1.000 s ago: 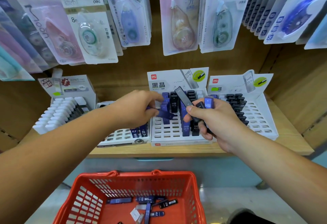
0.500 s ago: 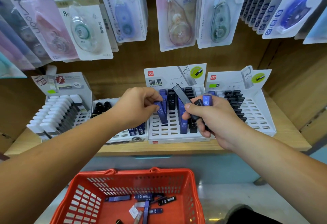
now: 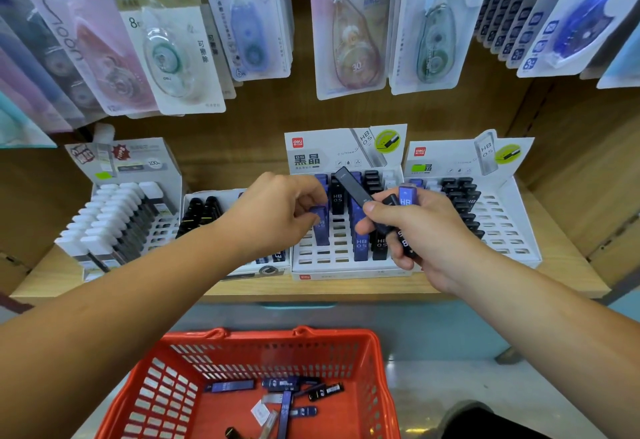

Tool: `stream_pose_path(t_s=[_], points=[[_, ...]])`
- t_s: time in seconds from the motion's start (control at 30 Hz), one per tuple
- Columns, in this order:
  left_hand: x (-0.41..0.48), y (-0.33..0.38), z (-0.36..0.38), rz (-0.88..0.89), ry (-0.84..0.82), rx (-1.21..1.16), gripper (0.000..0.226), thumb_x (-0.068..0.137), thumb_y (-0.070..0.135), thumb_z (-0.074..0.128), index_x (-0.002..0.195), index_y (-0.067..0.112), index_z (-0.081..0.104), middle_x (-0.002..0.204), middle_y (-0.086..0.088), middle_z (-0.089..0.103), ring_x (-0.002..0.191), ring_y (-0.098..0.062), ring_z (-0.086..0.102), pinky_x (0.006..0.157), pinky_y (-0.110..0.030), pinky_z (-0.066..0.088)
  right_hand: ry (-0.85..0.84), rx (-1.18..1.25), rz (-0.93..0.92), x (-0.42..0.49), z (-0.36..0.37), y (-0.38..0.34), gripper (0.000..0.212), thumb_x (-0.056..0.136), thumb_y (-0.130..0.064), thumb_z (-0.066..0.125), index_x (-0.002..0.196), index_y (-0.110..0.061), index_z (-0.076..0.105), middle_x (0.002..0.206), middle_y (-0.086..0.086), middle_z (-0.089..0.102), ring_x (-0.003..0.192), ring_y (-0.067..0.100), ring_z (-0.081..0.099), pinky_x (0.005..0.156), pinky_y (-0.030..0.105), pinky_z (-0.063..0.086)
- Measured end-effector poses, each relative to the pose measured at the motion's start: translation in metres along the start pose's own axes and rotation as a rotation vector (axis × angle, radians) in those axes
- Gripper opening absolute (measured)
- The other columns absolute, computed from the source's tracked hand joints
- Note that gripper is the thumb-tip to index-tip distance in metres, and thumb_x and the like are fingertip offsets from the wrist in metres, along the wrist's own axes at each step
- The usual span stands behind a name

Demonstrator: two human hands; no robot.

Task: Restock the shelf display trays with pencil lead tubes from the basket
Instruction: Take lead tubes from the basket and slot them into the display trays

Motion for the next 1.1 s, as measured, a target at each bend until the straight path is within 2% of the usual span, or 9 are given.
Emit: stream_pose_path(t_s=[0.17,0.37,0.5,0.6,0.7,0.8,0.9,1.0,1.1], points=[[0.001,-0.003,0.016,0.056,0.038,0.022,0.01,0.087,0.01,0.079,0.092,0.018,0.076,0.085,0.014,0.063,0.079,-0.01,0.063,0.077,-0.041,0.059,-0.008,-0.004,-0.018,0.0,-0.002,-0.002,0.014,0.097,-0.016,0.069,0.11,-0.011,0.069,0.084,0.015,0.077,0.045,0.02,0.037,0.041,0.024,0.029],[-0.004,0.015,0.008,0.196,0.24,-0.025,0.016,0.087,0.017,0.077,0.101,0.018,0.068,0.117,0.008,0.059,0.105,-0.011,0.06,0.083,-0.025,0.051,-0.013,-0.063,-0.07,0.003,-0.007,-0.007,0.011,0.094,-0.011,0.073,0.104,-0.011,0.067,0.081,0.015,0.077,0.043,0.018,0.035,0.042,0.024,0.025],[-0.004,0.018,0.002,0.08,0.242,-0.161,0.03,0.082,0.022,0.084,0.089,0.025,0.056,0.105,0.01,0.065,0.089,-0.007,0.061,0.073,-0.026,0.052,-0.003,-0.094,-0.098,0.003,-0.01,-0.011,0.007,0.093,-0.011,0.074,0.1,-0.012,0.071,0.074,0.015,0.074,0.042,0.017,0.033,0.043,0.023,0.024],[-0.008,0.023,0.005,0.133,0.147,-0.149,0.026,0.085,0.017,0.084,0.096,0.026,0.062,0.088,0.017,0.068,0.078,0.0,0.061,0.066,-0.02,0.048,-0.07,-0.079,-0.094,0.001,-0.006,-0.013,0.008,0.096,-0.017,0.071,0.101,-0.01,0.071,0.073,0.017,0.072,0.044,0.017,0.034,0.046,0.025,0.024],[-0.013,0.022,0.007,0.2,0.211,-0.051,0.023,0.085,0.012,0.082,0.099,0.026,0.069,0.08,0.016,0.07,0.067,0.008,0.058,0.059,-0.026,0.047,-0.056,0.026,-0.081,0.002,-0.007,-0.014,0.015,0.1,-0.02,0.067,0.105,-0.006,0.066,0.079,0.021,0.074,0.041,0.016,0.034,0.042,0.023,0.025],[-0.019,0.027,0.011,0.193,0.171,-0.039,0.033,0.086,0.028,0.083,0.116,0.027,0.069,0.088,0.016,0.071,0.064,0.012,0.056,0.062,-0.021,0.05,-0.005,0.024,-0.092,0.003,-0.009,-0.014,0.013,0.1,-0.016,0.067,0.103,-0.004,0.066,0.076,0.022,0.073,0.04,0.017,0.034,0.041,0.023,0.028],[-0.024,0.033,0.013,0.121,0.112,-0.129,0.053,0.082,0.051,0.082,0.128,0.029,0.066,0.097,0.021,0.068,0.089,0.009,0.063,0.076,-0.005,0.044,0.044,-0.096,-0.142,0.002,-0.008,-0.014,0.005,0.098,-0.015,0.069,0.097,-0.01,0.069,0.068,0.012,0.072,0.039,0.02,0.034,0.042,0.023,0.028],[-0.019,0.04,0.011,0.119,0.124,-0.174,0.026,0.091,0.035,0.078,0.114,0.022,0.075,0.087,0.021,0.069,0.074,0.017,0.06,0.066,-0.004,0.04,0.083,-0.184,-0.209,0.0,-0.005,-0.016,0.011,0.092,-0.016,0.076,0.096,-0.02,0.066,0.051,-0.008,0.055,0.034,0.014,0.036,0.038,0.022,0.029],[-0.008,0.041,0.007,0.043,0.085,-0.278,0.029,0.093,0.019,0.076,0.119,0.029,0.07,0.092,0.017,0.071,0.067,-0.004,0.064,0.064,-0.016,0.049,0.091,-0.13,-0.213,-0.001,-0.005,-0.02,0.022,0.088,-0.022,0.082,0.1,-0.021,0.064,0.055,-0.009,0.06,0.035,0.011,0.041,0.039,0.021,0.03]])
Point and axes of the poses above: each hand's wrist, its own x-axis towards the middle knuckle, its own z-axis out of the palm, y = z × x, the point moved 4 cm from there along x, towards the middle knuckle
